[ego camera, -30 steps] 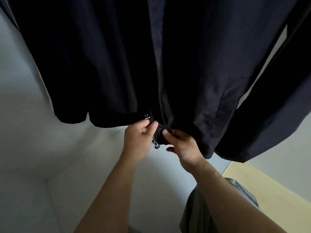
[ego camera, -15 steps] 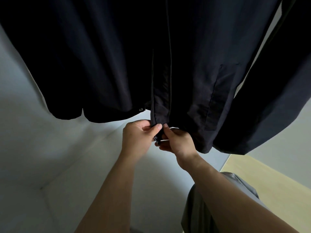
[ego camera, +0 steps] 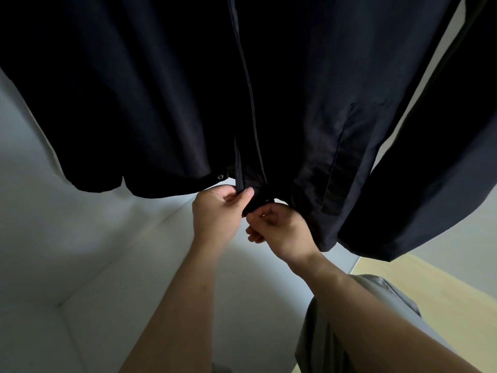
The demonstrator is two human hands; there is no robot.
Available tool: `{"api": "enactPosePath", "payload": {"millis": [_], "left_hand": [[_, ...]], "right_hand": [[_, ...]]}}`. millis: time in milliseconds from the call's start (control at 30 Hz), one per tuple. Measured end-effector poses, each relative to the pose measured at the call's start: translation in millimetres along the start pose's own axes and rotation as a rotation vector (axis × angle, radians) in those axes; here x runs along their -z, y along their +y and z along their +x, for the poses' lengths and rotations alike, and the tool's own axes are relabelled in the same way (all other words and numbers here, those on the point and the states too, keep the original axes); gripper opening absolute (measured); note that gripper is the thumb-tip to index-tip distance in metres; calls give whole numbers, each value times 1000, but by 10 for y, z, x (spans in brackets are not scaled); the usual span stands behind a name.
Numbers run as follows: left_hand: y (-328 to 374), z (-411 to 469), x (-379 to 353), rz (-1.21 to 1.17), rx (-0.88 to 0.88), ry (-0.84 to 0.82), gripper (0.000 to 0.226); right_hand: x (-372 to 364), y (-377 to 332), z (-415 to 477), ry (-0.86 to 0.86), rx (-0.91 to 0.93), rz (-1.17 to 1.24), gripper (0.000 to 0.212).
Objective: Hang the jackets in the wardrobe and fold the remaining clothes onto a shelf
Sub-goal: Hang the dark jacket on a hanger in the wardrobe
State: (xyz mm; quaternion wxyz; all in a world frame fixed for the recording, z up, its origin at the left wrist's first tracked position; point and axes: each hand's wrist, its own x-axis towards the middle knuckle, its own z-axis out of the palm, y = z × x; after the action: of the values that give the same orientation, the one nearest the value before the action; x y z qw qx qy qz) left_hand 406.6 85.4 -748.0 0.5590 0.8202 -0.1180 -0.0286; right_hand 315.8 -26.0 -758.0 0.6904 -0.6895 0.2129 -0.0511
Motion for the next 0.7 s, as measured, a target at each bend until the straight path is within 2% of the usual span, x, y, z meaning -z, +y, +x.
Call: {"api": "enactPosePath", "payload": {"millis": [167, 333, 533, 633, 700], "left_hand": [[36, -35, -45, 13, -62, 102, 57], [52, -50, -34, 85, -144, 66, 58], [41, -28, -23, 83, -101, 117, 58], [33, -2, -26, 39, -44, 16, 42], [30, 26, 48, -194, 63, -185, 11]], "right_hand": [[15, -26, 41, 3, -75, 64, 12], [-23, 27, 55, 76, -120, 29, 10], [-100, 60, 69, 113, -113, 11, 6], [-118, 78, 48, 119, -168, 131, 19], [-100, 85, 51, 135, -201, 220, 26]]}}
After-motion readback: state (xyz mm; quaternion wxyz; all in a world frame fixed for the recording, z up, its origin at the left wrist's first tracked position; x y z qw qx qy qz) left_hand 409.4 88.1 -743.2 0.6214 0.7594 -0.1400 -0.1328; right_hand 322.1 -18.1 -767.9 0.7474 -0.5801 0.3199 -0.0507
